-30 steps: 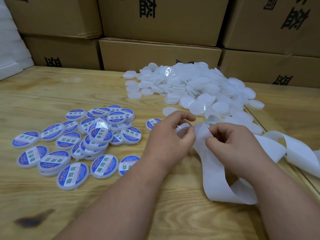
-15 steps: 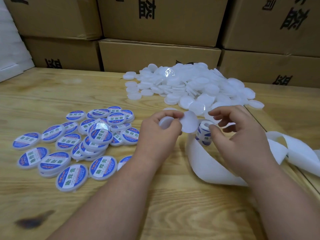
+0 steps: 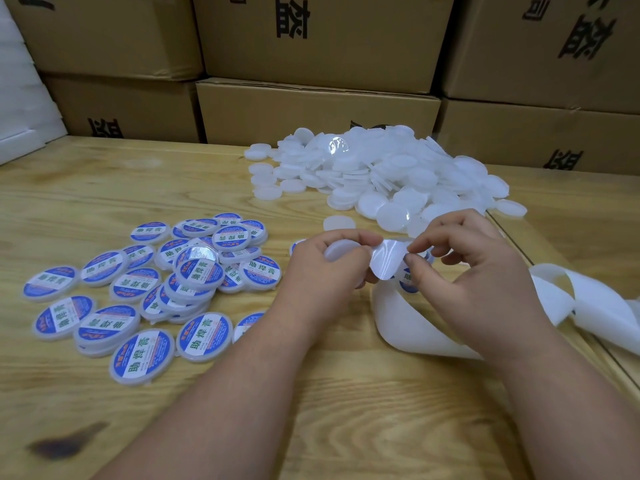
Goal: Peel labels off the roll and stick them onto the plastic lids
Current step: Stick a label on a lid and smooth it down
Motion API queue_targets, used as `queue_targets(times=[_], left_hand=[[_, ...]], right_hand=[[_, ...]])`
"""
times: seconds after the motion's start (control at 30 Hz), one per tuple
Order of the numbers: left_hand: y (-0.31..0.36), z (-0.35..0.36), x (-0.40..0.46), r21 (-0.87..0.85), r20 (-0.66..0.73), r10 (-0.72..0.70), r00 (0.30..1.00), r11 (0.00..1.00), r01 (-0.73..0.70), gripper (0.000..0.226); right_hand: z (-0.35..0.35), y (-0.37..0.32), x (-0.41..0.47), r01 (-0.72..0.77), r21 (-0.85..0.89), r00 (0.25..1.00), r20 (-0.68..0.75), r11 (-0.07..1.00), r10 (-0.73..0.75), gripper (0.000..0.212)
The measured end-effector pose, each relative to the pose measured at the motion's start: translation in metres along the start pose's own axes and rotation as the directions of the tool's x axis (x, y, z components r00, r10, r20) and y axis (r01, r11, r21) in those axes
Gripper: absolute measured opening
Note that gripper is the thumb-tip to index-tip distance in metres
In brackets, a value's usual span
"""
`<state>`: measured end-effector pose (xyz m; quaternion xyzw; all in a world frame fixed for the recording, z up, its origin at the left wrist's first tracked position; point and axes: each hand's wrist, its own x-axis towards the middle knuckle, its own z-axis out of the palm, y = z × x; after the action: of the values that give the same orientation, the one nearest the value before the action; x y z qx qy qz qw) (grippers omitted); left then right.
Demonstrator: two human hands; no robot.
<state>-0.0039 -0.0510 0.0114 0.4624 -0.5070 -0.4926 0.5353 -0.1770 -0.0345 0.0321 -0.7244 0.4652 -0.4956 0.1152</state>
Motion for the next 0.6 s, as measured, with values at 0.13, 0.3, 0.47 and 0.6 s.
queue_targets(times=[0.13, 0.3, 0.47, 0.6], left_hand=[[0.000, -0.001, 0.000, -0.095, 0.066, -0.048, 0.997, 0.994, 0.054, 0.023], [0.002, 0.001, 0.001, -0.251, 0.123, -0.085, 0.989, 0.961, 0.114, 0.021], [0.005, 0.001, -0.003, -0.447, 0.165, -0.094, 0.982, 0.880, 0.160, 0.034], [0.007, 0.002, -0.001, -0.451, 0.167, -0.076, 0.983, 0.881, 0.145, 0.029]], right_hand=[[-0.001, -0.002, 0.000, 0.000, 0.009, 1.000, 0.008, 1.000, 0.000, 0.034], [-0.001, -0.008, 0.000, 0.024, 0.041, 0.999, -0.035, 0.999, -0.022, 0.017], [0.000, -0.012, 0.001, -0.137, 0.298, 0.979, -0.107, 0.945, 0.175, 0.014], [-0.001, -0.016, 0.004, -0.222, 0.589, 0.955, -0.030, 0.777, 0.295, 0.028]])
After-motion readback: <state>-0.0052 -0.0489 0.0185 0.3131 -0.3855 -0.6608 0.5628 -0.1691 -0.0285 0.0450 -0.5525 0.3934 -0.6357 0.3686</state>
